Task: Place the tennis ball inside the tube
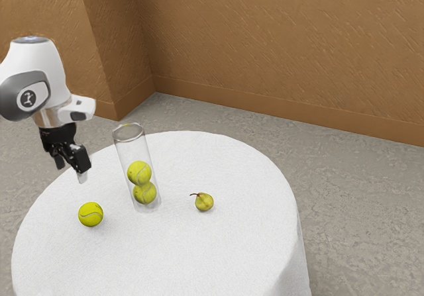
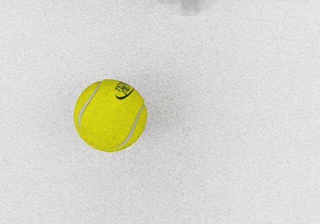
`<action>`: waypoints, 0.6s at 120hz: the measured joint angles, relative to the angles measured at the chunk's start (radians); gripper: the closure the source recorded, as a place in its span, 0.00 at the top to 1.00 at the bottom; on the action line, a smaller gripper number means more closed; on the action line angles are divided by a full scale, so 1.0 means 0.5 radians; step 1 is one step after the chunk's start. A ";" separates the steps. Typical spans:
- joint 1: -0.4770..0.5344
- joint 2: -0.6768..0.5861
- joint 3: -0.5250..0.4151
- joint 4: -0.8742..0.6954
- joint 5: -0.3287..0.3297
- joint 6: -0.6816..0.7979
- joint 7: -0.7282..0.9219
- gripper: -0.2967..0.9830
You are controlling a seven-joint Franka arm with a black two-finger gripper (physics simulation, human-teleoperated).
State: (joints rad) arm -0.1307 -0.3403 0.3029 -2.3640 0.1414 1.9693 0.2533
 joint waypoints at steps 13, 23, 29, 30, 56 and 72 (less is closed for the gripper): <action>0.001 0.008 0.057 -0.082 0.014 0.145 0.040 0.77; 0.001 0.077 0.093 -0.095 0.017 0.209 0.064 0.77; 0.001 0.129 0.103 -0.140 0.018 0.288 0.077 0.77; 0.001 0.137 0.104 -0.148 0.019 0.305 0.079 0.77; 0.033 0.322 0.185 -0.221 -0.012 0.588 0.142 0.77; 0.034 0.429 0.200 -0.213 -0.069 0.672 0.195 0.77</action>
State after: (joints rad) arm -0.1139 -0.1260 0.4028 -2.4707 0.1070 2.3051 0.3506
